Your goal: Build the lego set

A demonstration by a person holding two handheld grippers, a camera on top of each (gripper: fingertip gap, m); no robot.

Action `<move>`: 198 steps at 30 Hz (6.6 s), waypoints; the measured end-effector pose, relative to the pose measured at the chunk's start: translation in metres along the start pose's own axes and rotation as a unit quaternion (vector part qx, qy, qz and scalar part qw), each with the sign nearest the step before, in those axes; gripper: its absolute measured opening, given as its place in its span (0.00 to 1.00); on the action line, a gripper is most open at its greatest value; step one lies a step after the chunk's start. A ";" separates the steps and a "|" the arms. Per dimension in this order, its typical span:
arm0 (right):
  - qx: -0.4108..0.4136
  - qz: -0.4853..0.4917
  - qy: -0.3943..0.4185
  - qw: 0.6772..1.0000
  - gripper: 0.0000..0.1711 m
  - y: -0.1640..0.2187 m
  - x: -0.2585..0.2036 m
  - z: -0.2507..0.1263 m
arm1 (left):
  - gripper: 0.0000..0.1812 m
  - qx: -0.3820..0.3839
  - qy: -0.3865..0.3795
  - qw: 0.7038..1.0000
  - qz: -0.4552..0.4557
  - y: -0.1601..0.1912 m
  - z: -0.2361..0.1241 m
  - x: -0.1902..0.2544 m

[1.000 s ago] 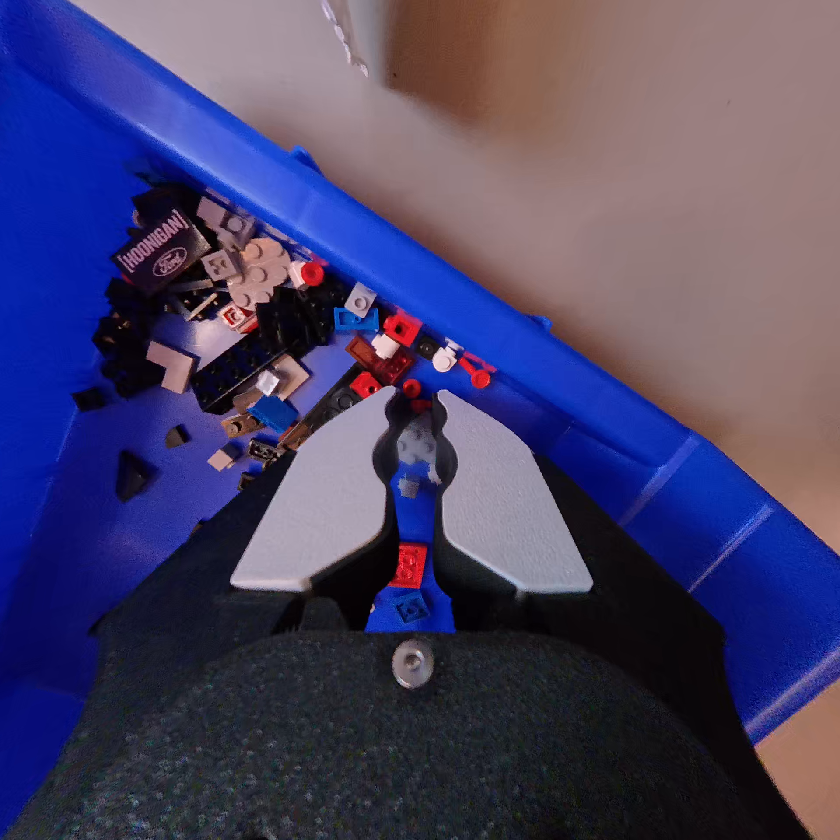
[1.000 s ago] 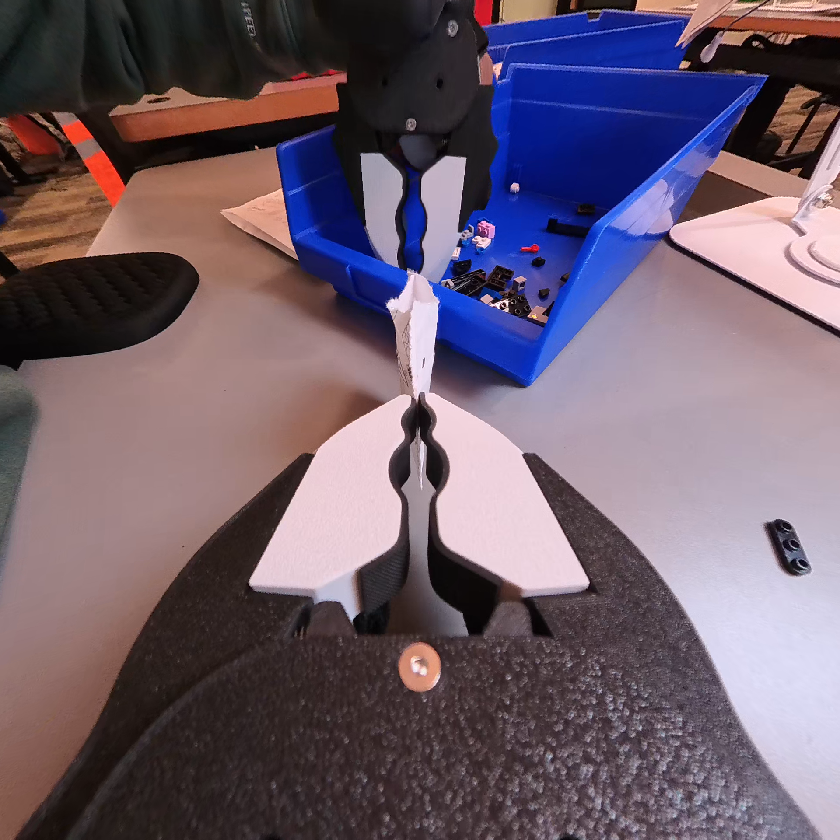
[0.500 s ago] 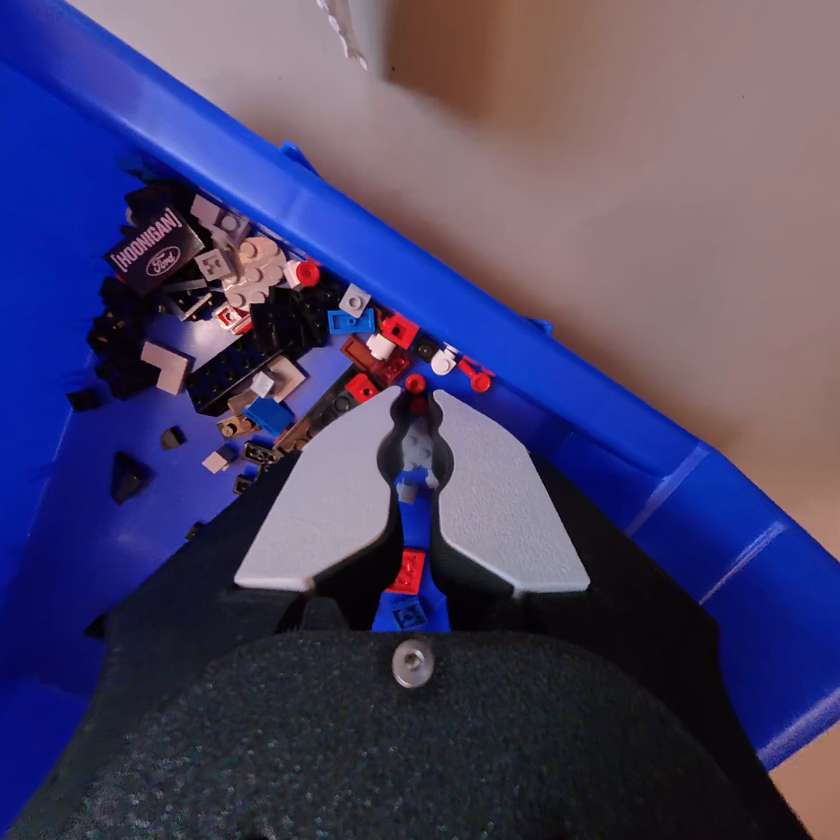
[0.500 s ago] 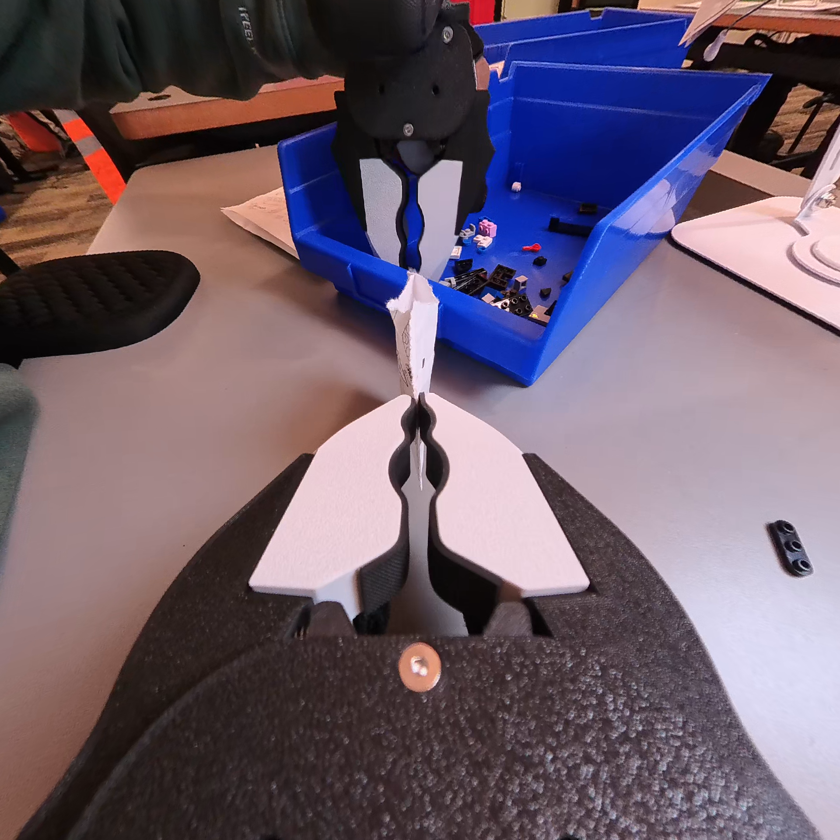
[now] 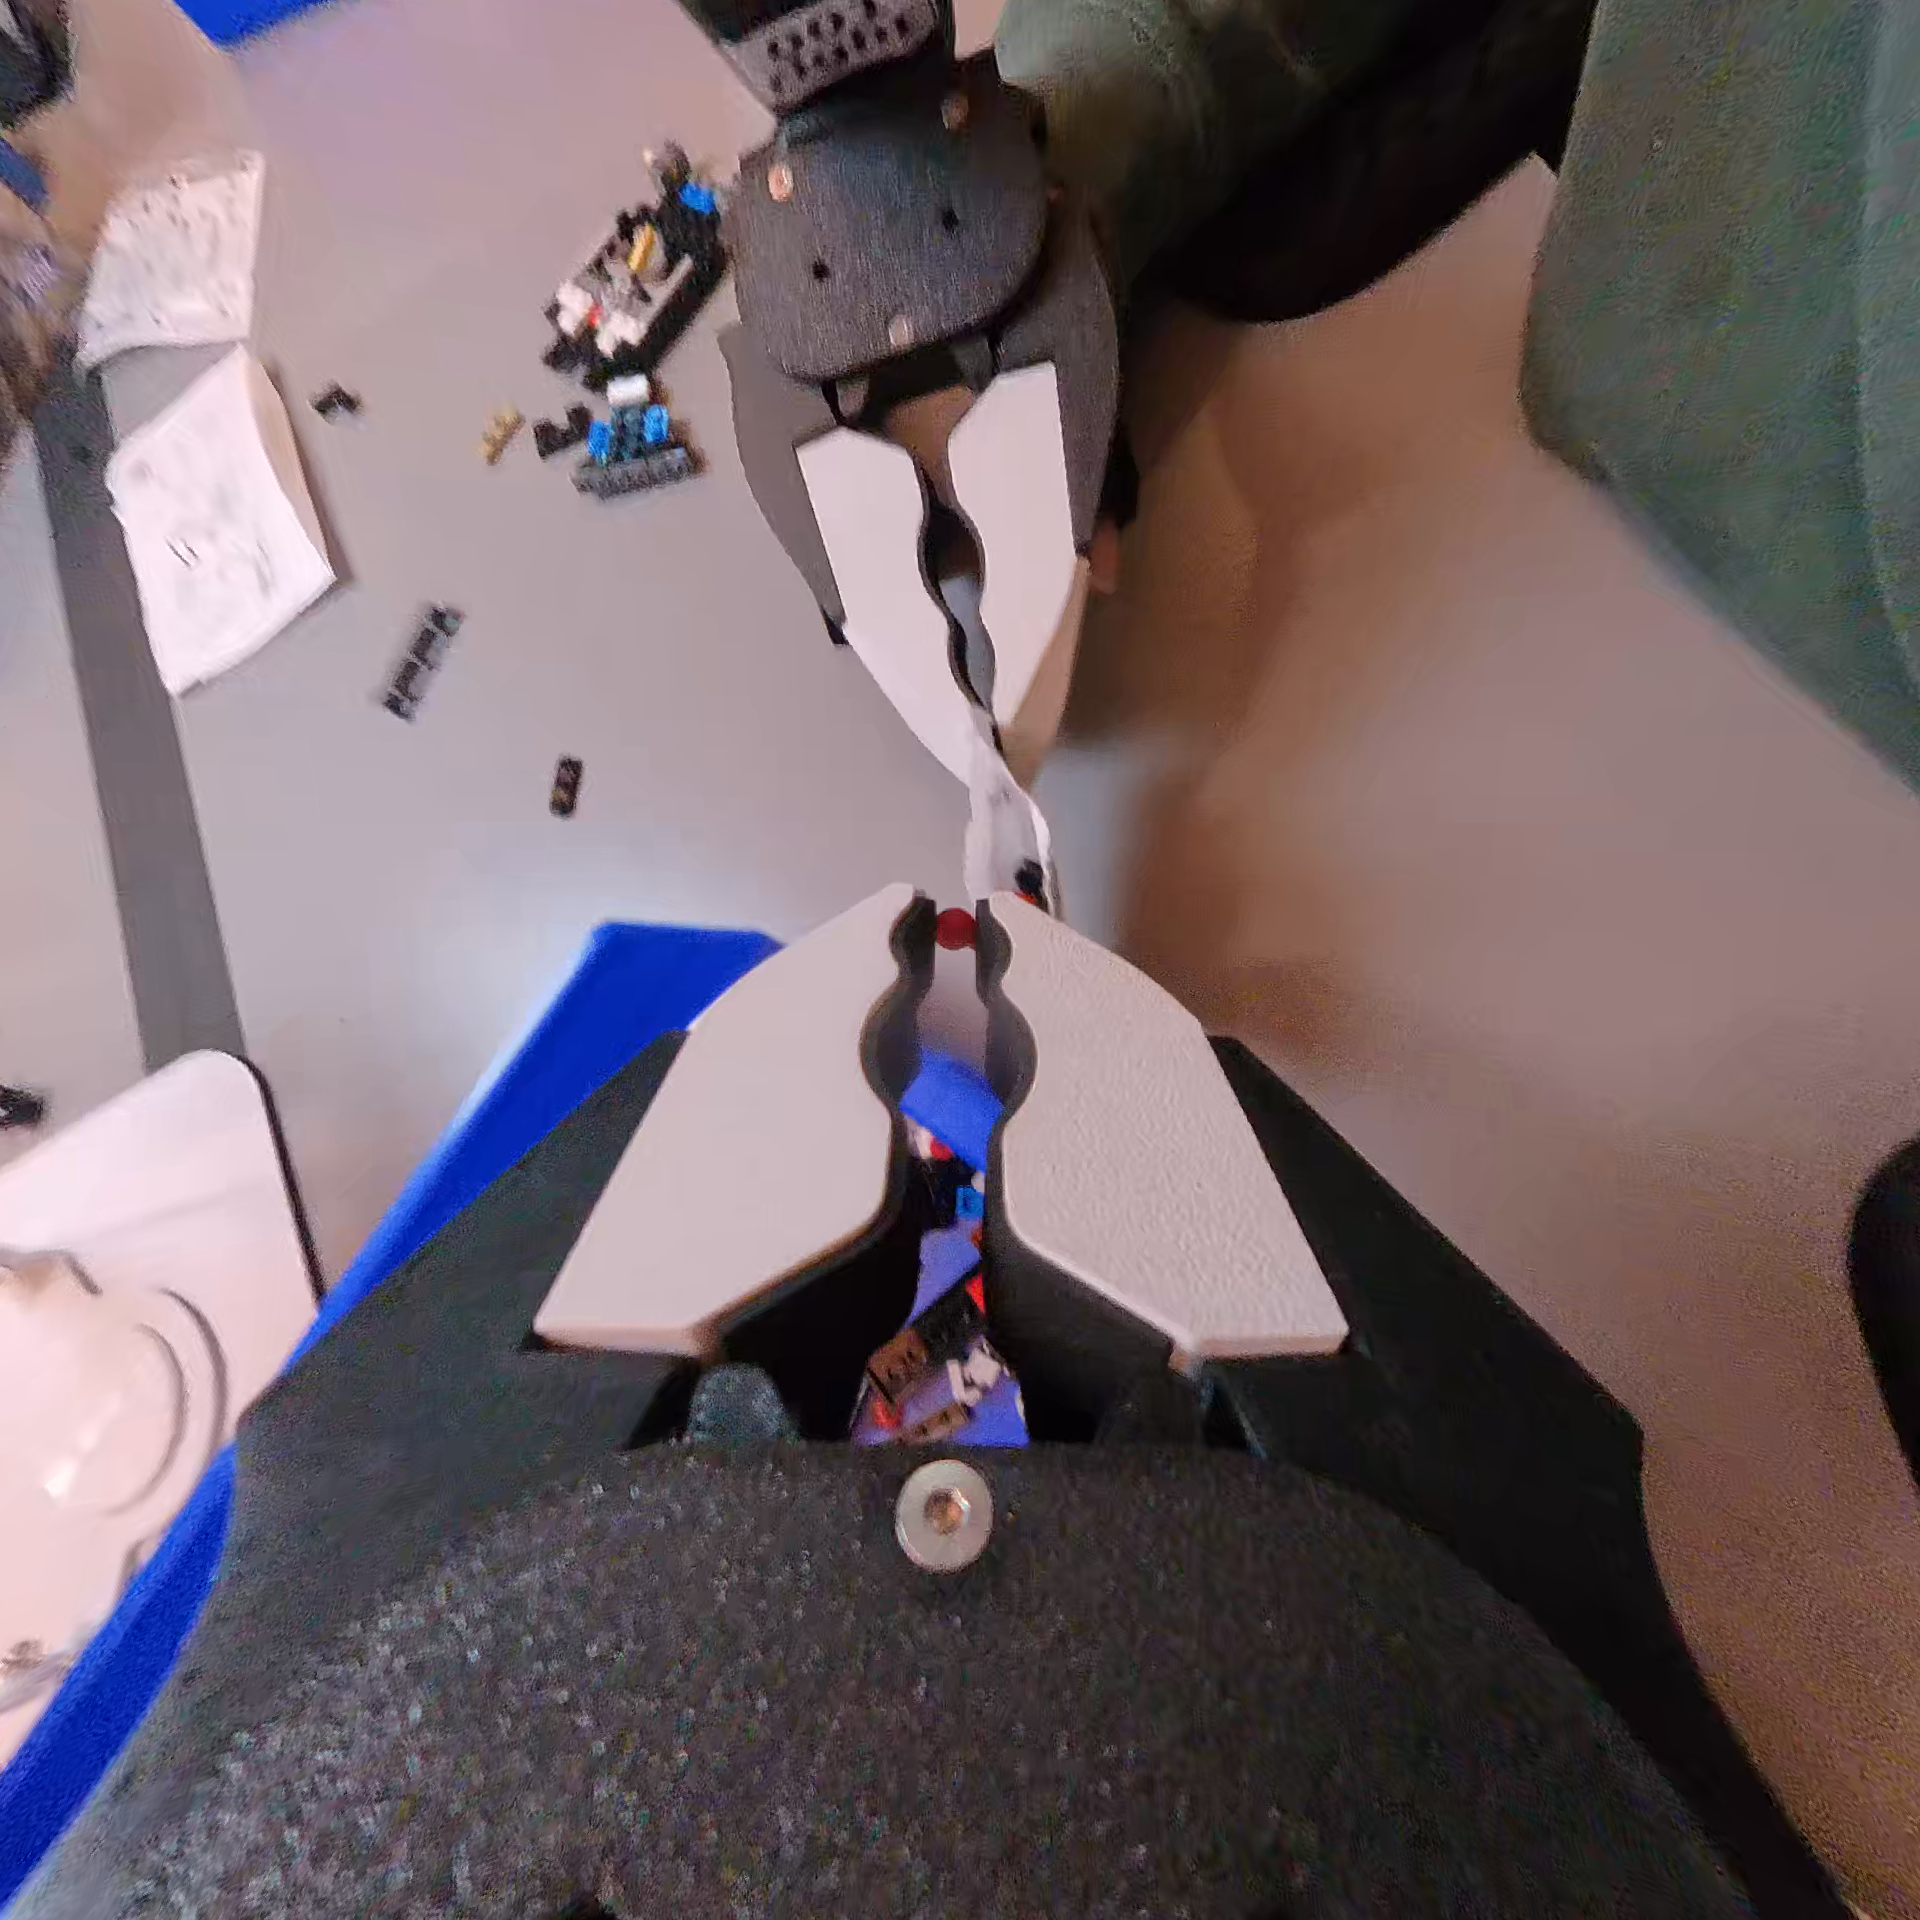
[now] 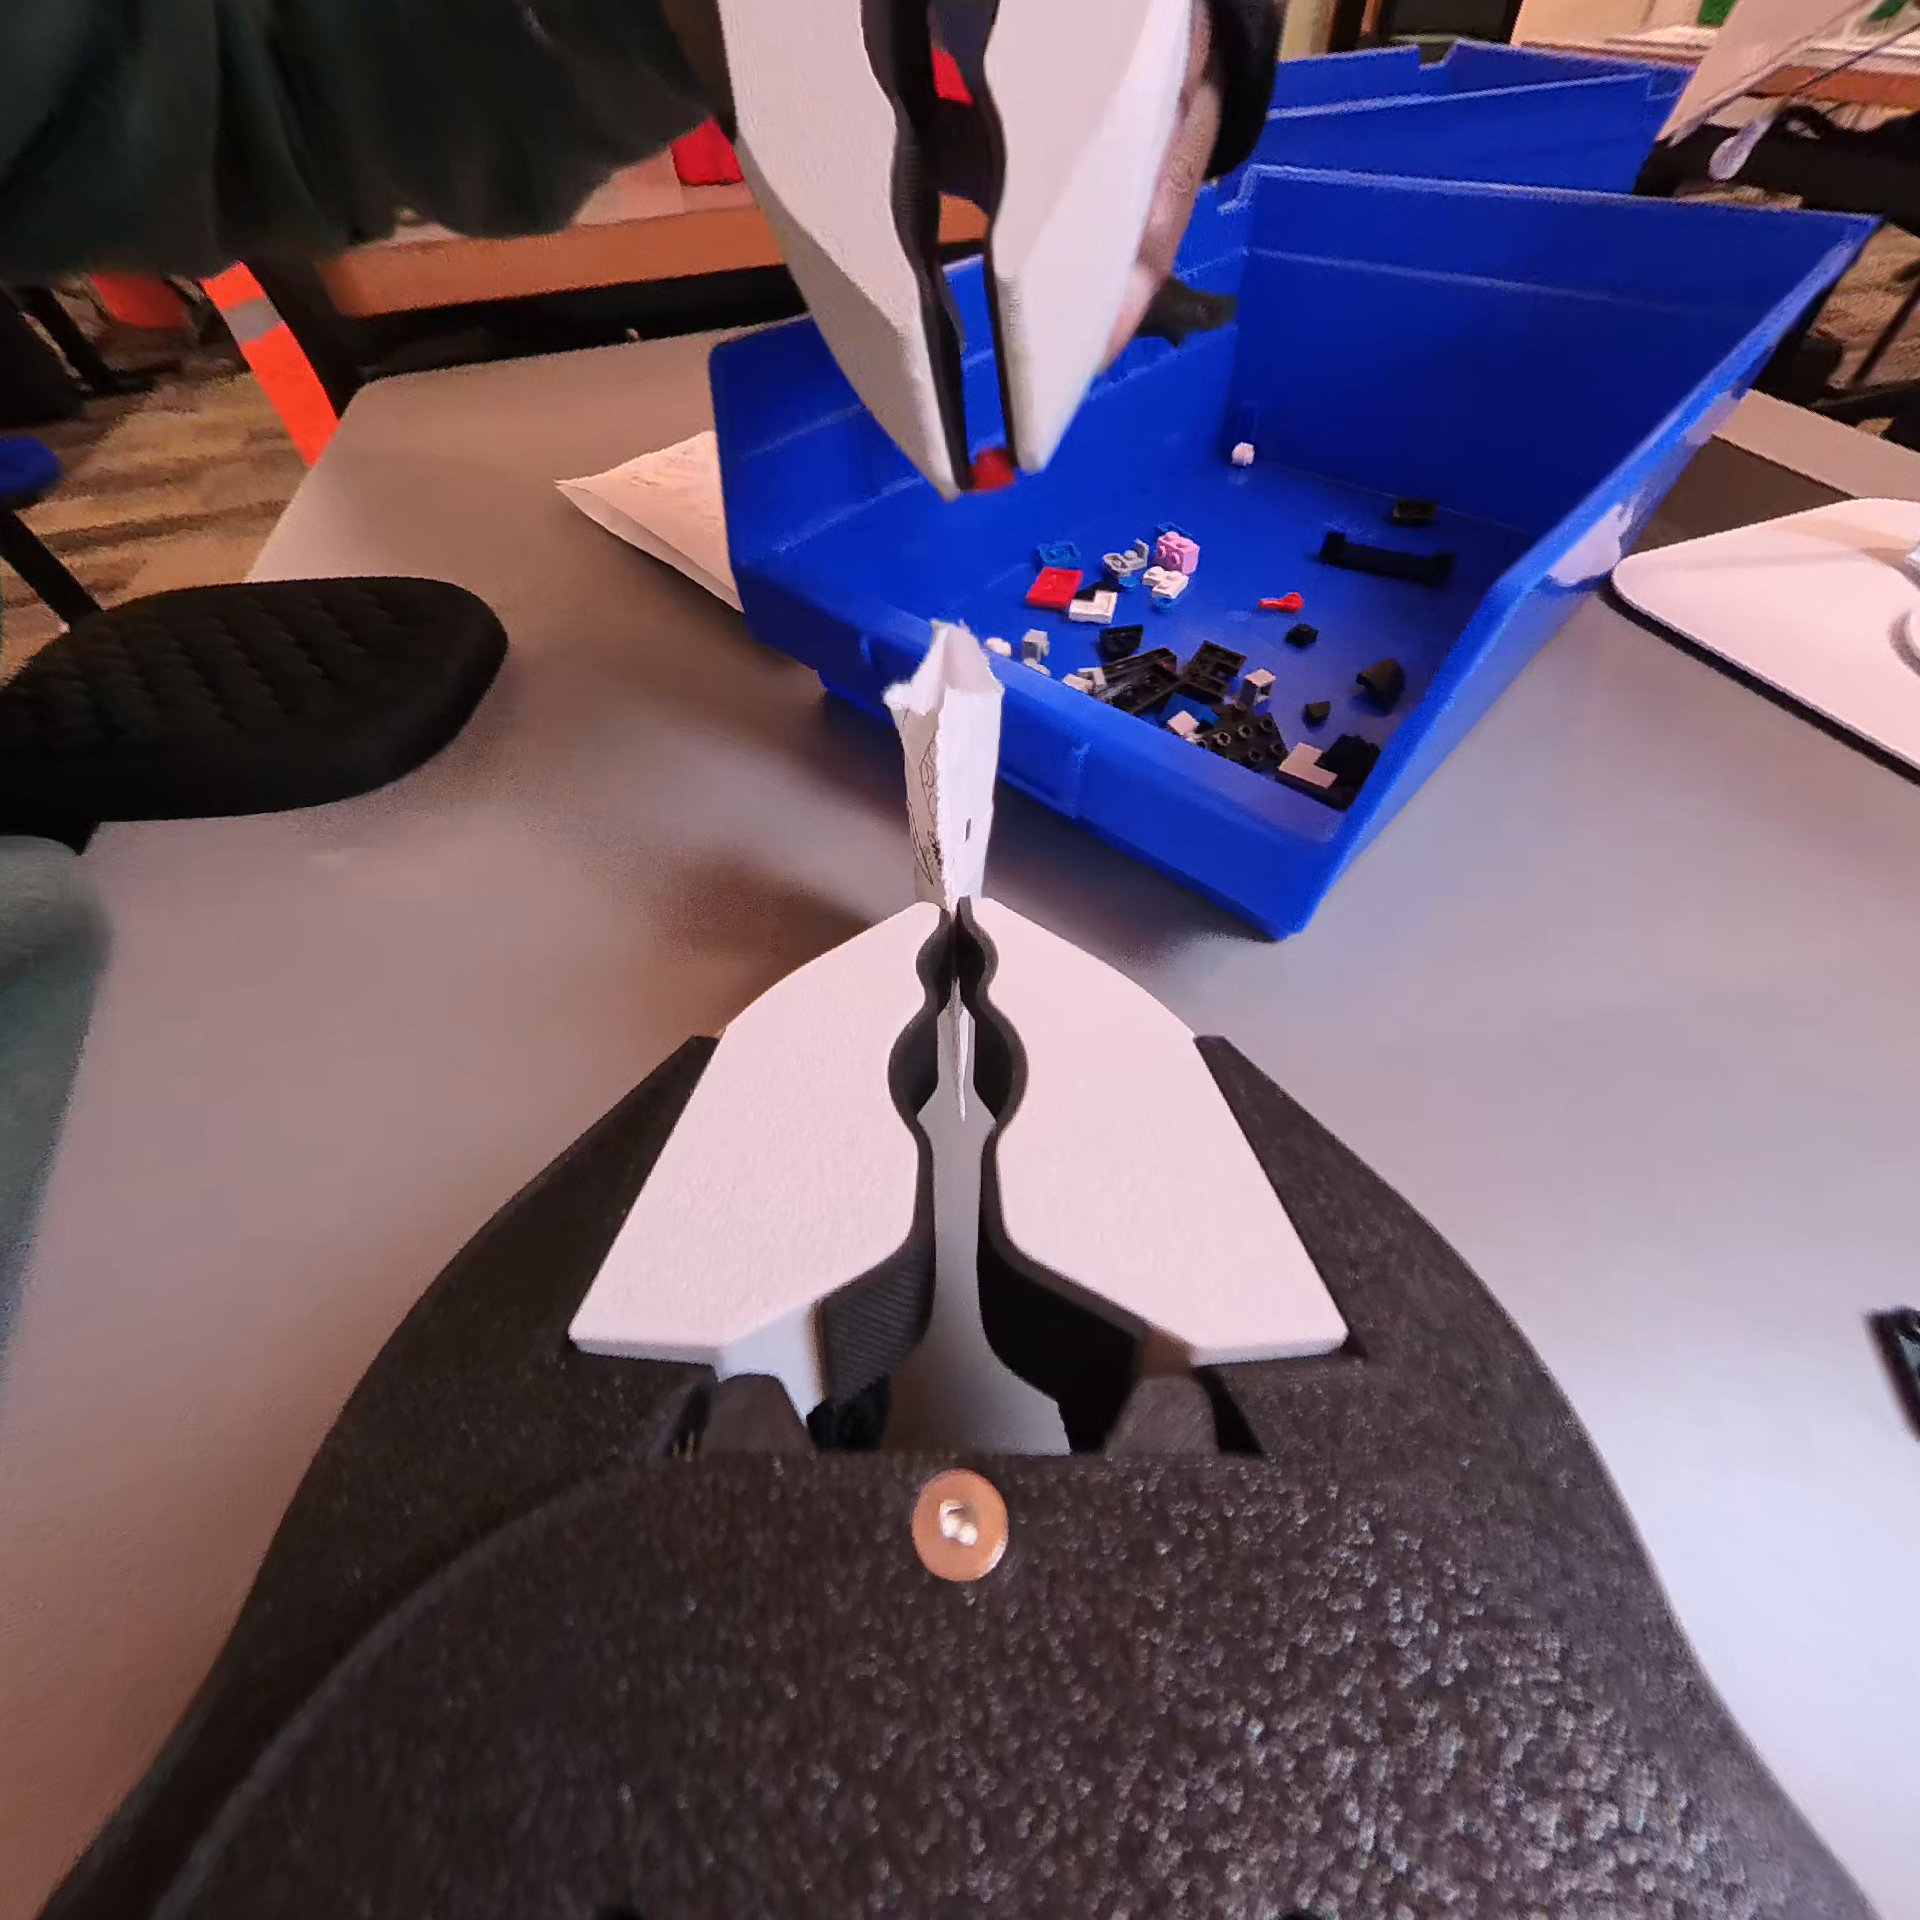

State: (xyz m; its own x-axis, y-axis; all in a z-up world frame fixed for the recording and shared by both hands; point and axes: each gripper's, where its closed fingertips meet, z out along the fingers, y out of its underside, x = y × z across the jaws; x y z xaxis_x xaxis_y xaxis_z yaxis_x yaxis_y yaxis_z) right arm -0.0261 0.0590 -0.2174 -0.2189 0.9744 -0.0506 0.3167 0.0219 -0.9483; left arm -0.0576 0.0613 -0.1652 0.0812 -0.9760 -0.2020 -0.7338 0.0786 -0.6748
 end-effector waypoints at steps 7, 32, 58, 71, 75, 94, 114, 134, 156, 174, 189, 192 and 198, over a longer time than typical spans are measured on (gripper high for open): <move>0.030 0.015 0.000 0.999 0.00 -0.010 -0.001 -0.007 | 0.04 -0.012 -0.005 1.000 0.027 -0.008 0.023 0.005; 0.028 -0.005 0.005 1.000 0.00 -0.009 0.002 -0.015 | 0.08 -0.202 0.031 0.975 -0.086 0.108 -0.010 0.018; 0.007 0.005 0.010 1.000 0.00 0.001 0.008 -0.012 | 0.04 -0.186 0.047 0.980 -0.056 0.096 -0.001 0.008; 0.022 0.011 0.003 1.000 0.00 -0.007 0.001 -0.008 | 0.07 -0.043 0.005 0.999 0.027 -0.001 0.028 0.012; 0.028 0.017 -0.001 0.999 0.00 -0.009 0.002 -0.010 | 0.09 -0.053 0.000 0.998 0.028 0.002 0.025 0.013; 0.005 0.008 0.001 1.000 0.00 0.001 0.004 -0.010 | 0.00 -0.241 -0.029 0.958 -0.151 0.172 -0.084 -0.046; 0.001 0.009 -0.003 1.000 0.00 0.004 0.004 -0.012 | 0.09 -0.306 0.046 0.933 -0.185 0.215 -0.026 -0.061; 0.022 0.016 0.008 1.000 0.00 -0.011 -0.002 -0.003 | 0.10 -0.052 0.032 0.998 0.012 0.001 0.022 0.015; 0.014 0.010 0.009 1.000 0.00 -0.002 0.008 -0.015 | 0.00 -0.165 -0.014 0.981 -0.099 0.104 -0.040 -0.035; 0.005 0.029 0.019 0.999 0.00 0.005 0.018 -0.014 | 0.06 -0.281 0.120 0.952 -0.024 0.154 0.009 0.000; 0.007 0.044 0.022 0.999 0.00 0.005 0.022 -0.013 | 0.17 -0.179 0.142 0.974 0.008 0.121 0.030 0.021; 0.005 0.045 0.021 0.999 0.00 0.005 0.022 -0.012 | 0.16 -0.153 0.163 0.975 -0.016 0.117 0.037 0.027; 0.007 0.045 0.020 0.999 0.00 0.005 0.022 -0.013 | 0.05 -0.212 0.127 0.969 -0.010 0.146 0.021 0.009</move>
State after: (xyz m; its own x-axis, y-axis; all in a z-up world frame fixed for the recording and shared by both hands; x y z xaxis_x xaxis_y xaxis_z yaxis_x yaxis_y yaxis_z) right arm -0.0179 0.0836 -0.2191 -0.1525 0.9805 -0.1241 0.3198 -0.0699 -0.9449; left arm -0.1499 0.0684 -0.2806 -0.0316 -0.9992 0.0261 -0.9494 0.0219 -0.3132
